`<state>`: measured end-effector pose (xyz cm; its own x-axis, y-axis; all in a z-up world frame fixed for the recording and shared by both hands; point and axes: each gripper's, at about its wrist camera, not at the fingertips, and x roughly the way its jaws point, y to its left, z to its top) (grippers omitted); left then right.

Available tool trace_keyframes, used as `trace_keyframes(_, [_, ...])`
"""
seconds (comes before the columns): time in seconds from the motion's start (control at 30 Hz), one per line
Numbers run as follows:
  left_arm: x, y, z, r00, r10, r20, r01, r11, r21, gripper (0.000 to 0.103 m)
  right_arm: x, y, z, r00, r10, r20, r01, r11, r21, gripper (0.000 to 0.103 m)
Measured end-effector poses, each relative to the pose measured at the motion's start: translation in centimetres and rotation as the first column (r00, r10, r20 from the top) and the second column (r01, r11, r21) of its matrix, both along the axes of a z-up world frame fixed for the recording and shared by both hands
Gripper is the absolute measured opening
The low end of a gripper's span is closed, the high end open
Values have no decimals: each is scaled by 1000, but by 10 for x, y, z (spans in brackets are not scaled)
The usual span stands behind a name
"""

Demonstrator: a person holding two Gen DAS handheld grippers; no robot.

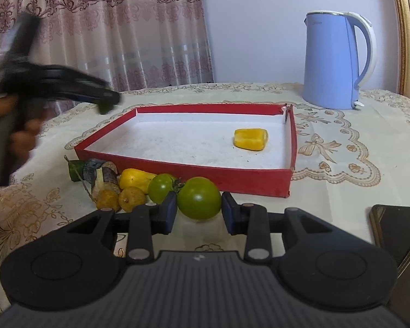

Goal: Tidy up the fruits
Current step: 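Carry the cucumber piece over the tray and release it from the left gripper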

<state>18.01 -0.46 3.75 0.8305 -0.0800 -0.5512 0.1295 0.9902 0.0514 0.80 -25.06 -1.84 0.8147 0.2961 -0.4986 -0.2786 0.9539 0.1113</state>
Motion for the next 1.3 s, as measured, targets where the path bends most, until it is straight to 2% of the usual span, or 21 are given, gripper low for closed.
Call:
trace_keyframes(0.17, [38,-9,-19,995,-6,-102,7,1000,19,31,1,-5,0,1000,8,-2,-8,999,34,33])
trace_keyframes(0.27, [22,8,-8,997,11,-70,-13,1000,-27,31,-2,-7,1,1000,5,7,-5,1000,31,33])
trace_keyframes(0.3, [11,14,-2,999,22,-42,-24,999,-35,35,-3,-9,2,1000,5,9,-5,1000,30,33])
trace_keyframes(0.33, [0,21,3,999,42,-8,-42,998,-39,55,-5,-11,3,1000,9,9,-9,999,34,33])
trace_keyframes(0.37, [-13,27,8,997,71,28,-70,997,-43,69,-7,-12,4,1000,17,8,-18,999,43,33])
trace_keyframes(0.4, [-25,33,12,993,99,68,-96,994,-44,86,-8,-14,5,999,33,6,-33,998,57,33])
trace_keyframes(0.43, [-44,40,13,984,129,127,-124,991,-41,88,-9,-16,7,999,50,6,-50,996,68,33])
trace_keyframes(0.53, [-86,51,12,960,173,219,-172,985,-23,88,-12,-16,12,993,115,1,-115,989,91,33])
trace_keyframes(0.63, [-115,59,3,949,178,262,-181,983,-15,88,-12,-13,16,983,183,-11,-181,978,102,33])
trace_keyframes(0.8, [-131,69,-19,967,139,215,-144,990,5,88,-9,-8,18,970,239,-47,-233,966,111,33])
trace_keyframes(0.97, [-139,76,-27,971,116,207,-121,993,11,88,-9,-4,17,972,225,-71,-218,971,95,33])
trace_keyframes(1.3, [-138,96,-37,983,124,137,-115,991,-68,88,-18,6,22,973,216,-79,-211,976,61,33])
